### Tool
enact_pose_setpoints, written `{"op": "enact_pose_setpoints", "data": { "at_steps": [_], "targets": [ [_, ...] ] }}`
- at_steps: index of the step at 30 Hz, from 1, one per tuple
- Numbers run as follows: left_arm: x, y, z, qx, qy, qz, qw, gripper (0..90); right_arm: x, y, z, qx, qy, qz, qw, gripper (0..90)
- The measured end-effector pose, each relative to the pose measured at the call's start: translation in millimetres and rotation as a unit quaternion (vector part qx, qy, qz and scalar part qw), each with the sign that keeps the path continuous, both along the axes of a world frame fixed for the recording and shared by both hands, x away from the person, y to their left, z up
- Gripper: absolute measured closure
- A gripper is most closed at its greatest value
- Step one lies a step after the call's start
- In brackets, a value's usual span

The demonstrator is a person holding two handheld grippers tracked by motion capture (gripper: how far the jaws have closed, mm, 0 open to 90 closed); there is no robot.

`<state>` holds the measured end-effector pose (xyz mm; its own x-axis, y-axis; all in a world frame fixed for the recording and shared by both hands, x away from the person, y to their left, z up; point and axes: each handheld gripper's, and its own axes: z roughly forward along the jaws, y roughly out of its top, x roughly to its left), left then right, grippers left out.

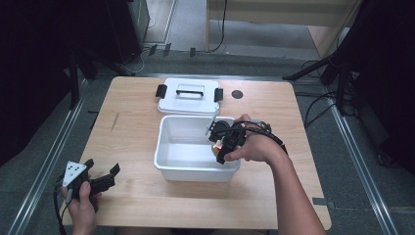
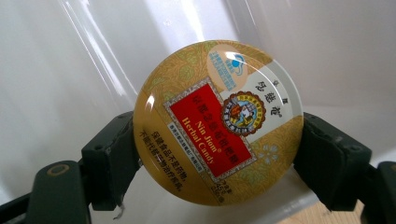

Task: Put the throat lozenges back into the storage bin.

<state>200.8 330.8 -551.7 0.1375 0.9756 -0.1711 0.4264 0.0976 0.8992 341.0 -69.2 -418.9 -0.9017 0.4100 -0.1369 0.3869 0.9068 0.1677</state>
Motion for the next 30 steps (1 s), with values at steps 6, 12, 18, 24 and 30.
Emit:
{"op": "enact_pose_setpoints", "data": {
  "at_steps": [6,12,18,24,30],
  "targets": [
    [0.0,0.1,0.0,-0.001,0.0,0.0,1.0,0.0,0.1,2.2,-9.6,-0.01,0.01,0.007,0.9999,20.5],
    [0.2,0.1,-0.1,-0.002,0.0,0.0,1.0,0.0,0.8,4.6,-16.0,-0.022,0.014,0.006,0.9996,20.5],
    [0.3,0.2,-0.1,-0.002,0.0,-0.001,1.0,0.0,0.0,7.4,-20.5,-0.034,0.016,0.006,0.9993,20.4],
    [0.3,0.2,-0.1,-0.002,0.0,-0.002,1.0,0.0,0.0,6.6,-21.2,-0.035,0.023,0.003,0.9991,20.3],
    [0.2,0.2,-0.1,-0.003,0.0,-0.004,1.0,0.0,-0.5,6.6,-21.2,-0.038,0.029,0.001,0.9988,18.4]
  ]
}}
